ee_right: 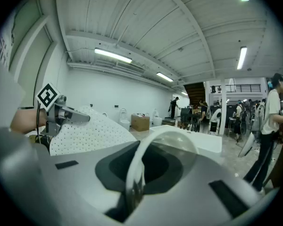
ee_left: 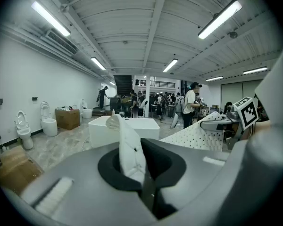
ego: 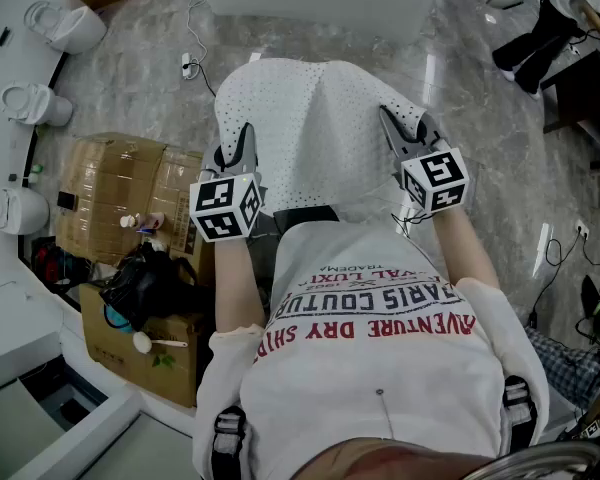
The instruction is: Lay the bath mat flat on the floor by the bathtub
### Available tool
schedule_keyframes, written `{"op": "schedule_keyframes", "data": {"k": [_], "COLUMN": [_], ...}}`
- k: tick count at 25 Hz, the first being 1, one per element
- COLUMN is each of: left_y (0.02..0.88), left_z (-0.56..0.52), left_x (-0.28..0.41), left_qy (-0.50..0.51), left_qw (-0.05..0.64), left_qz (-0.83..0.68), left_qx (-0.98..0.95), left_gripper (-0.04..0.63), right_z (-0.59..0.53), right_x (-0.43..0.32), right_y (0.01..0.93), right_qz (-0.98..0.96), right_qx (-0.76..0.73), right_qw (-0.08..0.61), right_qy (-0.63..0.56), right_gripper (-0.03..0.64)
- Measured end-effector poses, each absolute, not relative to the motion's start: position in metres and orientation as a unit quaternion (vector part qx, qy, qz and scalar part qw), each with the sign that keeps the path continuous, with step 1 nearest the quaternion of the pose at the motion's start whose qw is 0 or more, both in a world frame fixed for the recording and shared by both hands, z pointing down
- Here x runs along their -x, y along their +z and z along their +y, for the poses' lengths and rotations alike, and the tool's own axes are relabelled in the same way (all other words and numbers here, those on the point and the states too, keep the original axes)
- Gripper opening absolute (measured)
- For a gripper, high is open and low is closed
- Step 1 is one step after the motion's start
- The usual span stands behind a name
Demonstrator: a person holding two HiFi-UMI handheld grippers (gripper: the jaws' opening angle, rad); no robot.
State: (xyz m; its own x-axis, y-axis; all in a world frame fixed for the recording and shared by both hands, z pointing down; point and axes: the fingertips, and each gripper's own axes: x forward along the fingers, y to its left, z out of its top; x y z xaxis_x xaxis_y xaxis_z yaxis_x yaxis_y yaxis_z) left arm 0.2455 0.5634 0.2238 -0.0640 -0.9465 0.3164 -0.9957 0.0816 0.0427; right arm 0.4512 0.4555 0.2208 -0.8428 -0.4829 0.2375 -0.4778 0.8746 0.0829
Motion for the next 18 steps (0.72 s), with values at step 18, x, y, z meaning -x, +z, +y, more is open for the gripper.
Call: {"op": "schedule_keyframes", "data": {"k": [18], "left_y": [0.241], "left_z": [0.529], "left_x": [-0.247], "left_qy": [0.113], "left_qw": [0.161], "left_qz": [-0.721], "left_qx": [-0.665], "left_gripper": [0.023], "right_z": [0.421], "right_x": [-0.456], "right_y": [0.238], "right_qz": [-0.956], "right_qx": [-0.258], "right_qw": [0.131], "right_qy": [0.045], "right_gripper": [0.017]}}
